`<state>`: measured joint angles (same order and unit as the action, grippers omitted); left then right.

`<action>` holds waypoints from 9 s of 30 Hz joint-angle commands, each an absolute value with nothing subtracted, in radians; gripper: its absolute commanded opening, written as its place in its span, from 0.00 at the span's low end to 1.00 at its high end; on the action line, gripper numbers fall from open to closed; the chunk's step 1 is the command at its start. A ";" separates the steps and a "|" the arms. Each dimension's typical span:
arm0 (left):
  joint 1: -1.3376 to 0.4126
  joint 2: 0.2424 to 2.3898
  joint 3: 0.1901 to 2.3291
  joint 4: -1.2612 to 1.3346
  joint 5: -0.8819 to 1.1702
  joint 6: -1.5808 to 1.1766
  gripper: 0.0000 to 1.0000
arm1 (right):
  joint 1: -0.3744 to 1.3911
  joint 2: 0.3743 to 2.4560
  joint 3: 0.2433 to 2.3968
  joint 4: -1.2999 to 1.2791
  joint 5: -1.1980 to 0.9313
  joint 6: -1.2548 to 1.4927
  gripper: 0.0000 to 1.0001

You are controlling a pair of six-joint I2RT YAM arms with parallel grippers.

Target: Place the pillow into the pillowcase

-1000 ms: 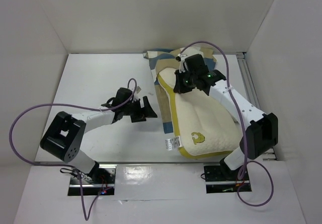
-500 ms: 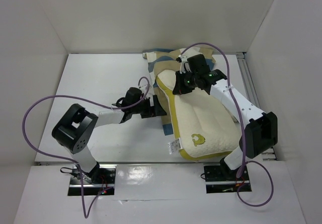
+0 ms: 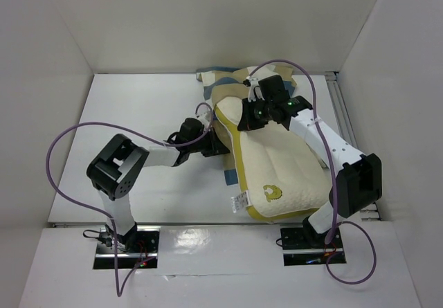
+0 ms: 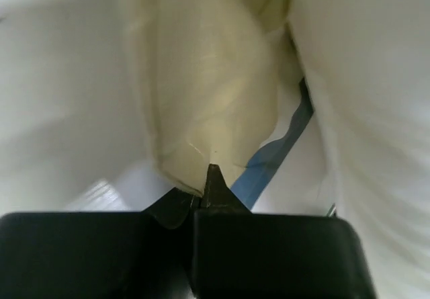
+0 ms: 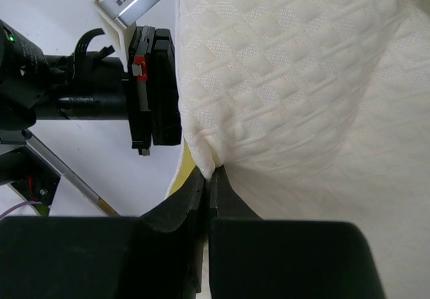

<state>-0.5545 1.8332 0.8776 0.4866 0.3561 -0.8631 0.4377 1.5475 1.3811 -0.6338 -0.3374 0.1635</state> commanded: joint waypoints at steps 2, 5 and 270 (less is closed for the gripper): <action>-0.557 1.813 0.943 0.514 0.367 -0.894 0.00 | 0.431 1.534 1.385 -0.569 -0.380 0.183 0.00; -0.557 1.746 0.852 0.609 0.391 -0.952 0.00 | 0.431 1.555 1.405 -0.569 -0.341 0.193 0.00; -0.900 1.938 1.842 -0.589 -0.342 -0.827 0.11 | 0.255 1.019 0.891 -0.652 -0.411 0.397 0.79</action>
